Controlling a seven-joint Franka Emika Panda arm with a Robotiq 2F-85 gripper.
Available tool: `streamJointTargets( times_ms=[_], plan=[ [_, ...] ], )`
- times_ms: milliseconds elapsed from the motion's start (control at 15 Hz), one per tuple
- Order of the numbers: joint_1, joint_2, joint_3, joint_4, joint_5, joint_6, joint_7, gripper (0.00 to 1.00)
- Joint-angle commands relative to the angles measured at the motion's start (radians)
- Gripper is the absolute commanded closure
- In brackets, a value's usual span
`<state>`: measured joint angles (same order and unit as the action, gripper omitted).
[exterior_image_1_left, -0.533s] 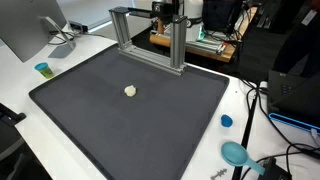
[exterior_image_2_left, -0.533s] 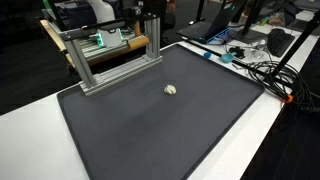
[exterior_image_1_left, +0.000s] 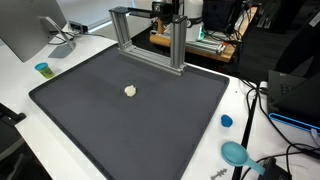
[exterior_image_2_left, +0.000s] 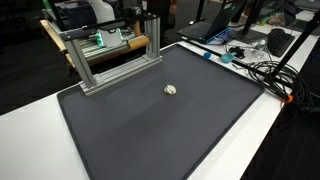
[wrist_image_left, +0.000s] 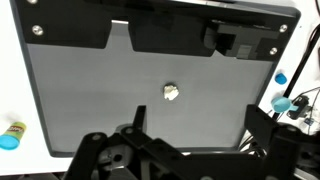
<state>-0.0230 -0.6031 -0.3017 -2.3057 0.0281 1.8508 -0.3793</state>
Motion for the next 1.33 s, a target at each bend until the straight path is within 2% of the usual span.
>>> streamJointTargets(
  times_ms=[0, 200, 533, 600, 933, 1267],
  plan=[
    [-0.006, 0.081, 0.100, 0.002, 0.021, 0.023, 0.124, 0.00],
    [0.002, 0.111, 0.168, -0.023, 0.052, 0.015, 0.230, 0.00],
    [0.024, 0.079, 0.260, -0.111, 0.090, 0.018, 0.338, 0.00],
    [0.018, 0.119, 0.243, -0.068, 0.069, 0.010, 0.293, 0.00],
    [0.023, 0.106, 0.264, -0.093, 0.070, 0.011, 0.327, 0.00],
    [0.003, 0.020, 0.338, -0.200, 0.000, 0.028, 0.491, 0.00]
  ],
)
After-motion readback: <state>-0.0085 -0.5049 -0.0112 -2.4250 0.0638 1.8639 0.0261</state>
